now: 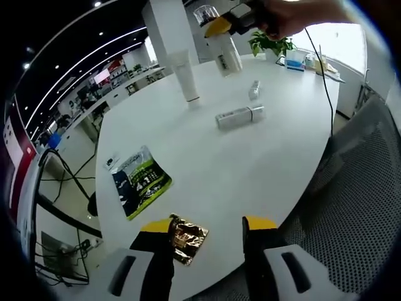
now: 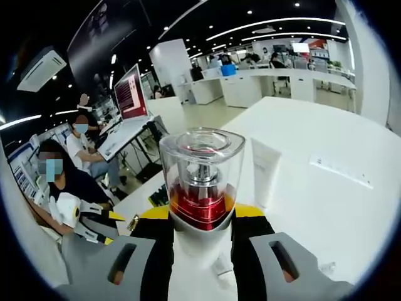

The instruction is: Arrange the skincare products in the storage area until every visible bottle or jar stands upright without overlapping.

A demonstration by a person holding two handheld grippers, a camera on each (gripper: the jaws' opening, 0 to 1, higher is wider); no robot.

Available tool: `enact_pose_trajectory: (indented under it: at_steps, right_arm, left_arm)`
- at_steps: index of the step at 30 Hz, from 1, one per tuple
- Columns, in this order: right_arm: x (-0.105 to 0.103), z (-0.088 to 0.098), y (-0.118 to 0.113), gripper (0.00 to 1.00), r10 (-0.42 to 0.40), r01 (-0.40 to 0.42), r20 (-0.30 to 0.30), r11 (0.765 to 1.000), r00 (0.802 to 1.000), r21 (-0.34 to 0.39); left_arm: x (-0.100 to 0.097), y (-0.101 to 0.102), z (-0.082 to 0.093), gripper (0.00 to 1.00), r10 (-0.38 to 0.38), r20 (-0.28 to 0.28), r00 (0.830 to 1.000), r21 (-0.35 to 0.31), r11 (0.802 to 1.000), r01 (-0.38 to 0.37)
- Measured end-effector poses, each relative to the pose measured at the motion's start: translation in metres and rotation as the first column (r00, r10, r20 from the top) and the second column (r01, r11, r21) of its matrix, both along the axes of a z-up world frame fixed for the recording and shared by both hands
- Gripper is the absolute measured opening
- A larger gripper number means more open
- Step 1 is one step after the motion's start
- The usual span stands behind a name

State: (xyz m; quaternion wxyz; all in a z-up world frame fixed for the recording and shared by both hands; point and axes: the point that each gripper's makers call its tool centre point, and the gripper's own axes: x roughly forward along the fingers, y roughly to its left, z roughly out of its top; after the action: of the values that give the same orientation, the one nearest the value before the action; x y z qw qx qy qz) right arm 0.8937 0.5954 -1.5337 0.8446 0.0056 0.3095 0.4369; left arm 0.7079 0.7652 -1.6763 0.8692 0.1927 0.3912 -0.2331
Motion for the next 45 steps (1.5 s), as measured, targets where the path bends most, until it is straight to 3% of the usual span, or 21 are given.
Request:
enact_pose_trajectory:
  at_steps: [17,24,27,30,45]
  right_arm:
    - [-0.004,-0.014,-0.001,0.32,0.005,-0.005,0.003,0.999,1.000,-0.048]
    - [-0.001,-0.017,-0.005,0.31,-0.006,0.006,0.011,0.999,1.000,-0.034]
    - [0.000,-0.021,-0.009,0.32,0.001,0.000,0.025,0.999,1.000,-0.053]
    - [0.005,-0.025,-0.015,0.32,-0.005,0.006,0.029,0.998,1.000,-0.065]
    - [0.051,-0.048,-0.032,0.31,0.020,-0.008,0.099,0.993,0.995,-0.116]
  left_arm:
    - [-0.003,-0.001,-0.004,0.44,-0.009,-0.018,1.000,0.010,1.000,0.009]
    - [-0.003,0.000,-0.005,0.43,-0.013,-0.025,1.000,0.017,1.000,0.014]
    - [-0.001,0.003,-0.001,0.43,-0.019,0.003,1.000,0.043,0.999,0.019]
    - [0.002,0.005,0.002,0.44,-0.013,0.025,1.000,0.043,0.999,0.012]
    - [-0.005,0.013,-0.014,0.42,-0.003,-0.051,0.999,0.098,0.995,0.008]
